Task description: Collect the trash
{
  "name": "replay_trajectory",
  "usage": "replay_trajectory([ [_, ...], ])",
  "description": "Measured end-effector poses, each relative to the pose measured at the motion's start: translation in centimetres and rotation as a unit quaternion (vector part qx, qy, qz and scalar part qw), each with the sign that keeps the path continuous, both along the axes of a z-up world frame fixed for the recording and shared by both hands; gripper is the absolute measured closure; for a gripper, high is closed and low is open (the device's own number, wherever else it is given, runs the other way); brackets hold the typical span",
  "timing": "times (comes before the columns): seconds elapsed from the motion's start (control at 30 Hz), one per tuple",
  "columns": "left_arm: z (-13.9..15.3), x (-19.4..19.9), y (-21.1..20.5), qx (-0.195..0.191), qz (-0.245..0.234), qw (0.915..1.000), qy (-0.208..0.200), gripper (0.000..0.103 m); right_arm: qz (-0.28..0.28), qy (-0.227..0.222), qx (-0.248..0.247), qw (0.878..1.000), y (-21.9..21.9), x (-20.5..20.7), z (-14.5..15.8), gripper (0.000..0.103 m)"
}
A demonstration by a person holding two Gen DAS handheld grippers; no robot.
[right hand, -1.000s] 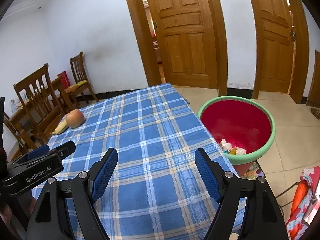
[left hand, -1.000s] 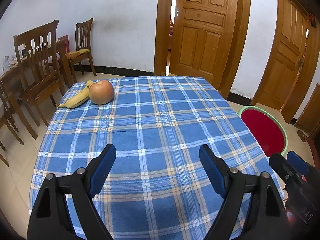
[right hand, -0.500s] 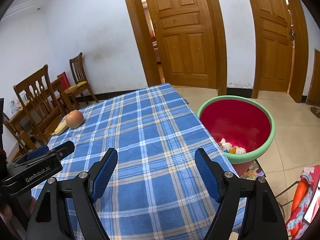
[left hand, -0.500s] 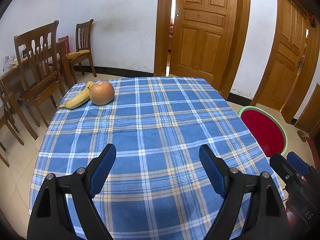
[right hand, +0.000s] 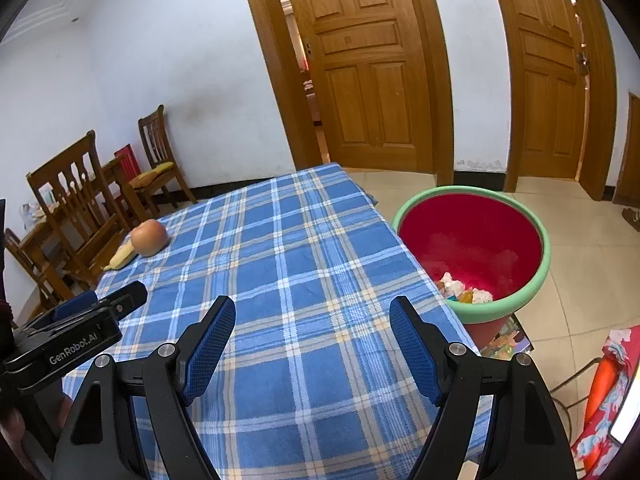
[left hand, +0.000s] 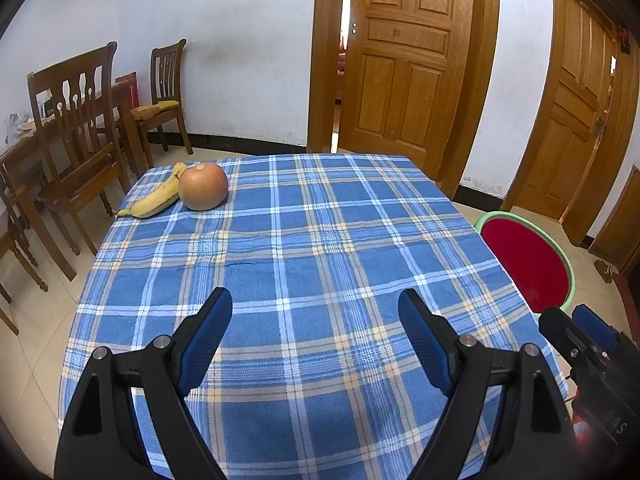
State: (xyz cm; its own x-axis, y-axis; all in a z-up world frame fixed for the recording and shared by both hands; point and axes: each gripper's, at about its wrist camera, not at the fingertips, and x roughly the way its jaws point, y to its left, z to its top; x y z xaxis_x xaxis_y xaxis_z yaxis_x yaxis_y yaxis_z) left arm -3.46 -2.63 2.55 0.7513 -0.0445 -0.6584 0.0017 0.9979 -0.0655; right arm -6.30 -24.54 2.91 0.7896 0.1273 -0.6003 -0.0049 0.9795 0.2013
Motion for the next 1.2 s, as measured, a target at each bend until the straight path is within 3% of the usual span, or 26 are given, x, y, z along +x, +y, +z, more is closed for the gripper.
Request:
replay_trajectory([
  [1.2,-0.09,-0.15,0.02,-0.001,0.001,1.0000,0.000,0.018,0.001,-0.001,0.001,1.000,-0.04,-0.31,-0.05,0.023],
])
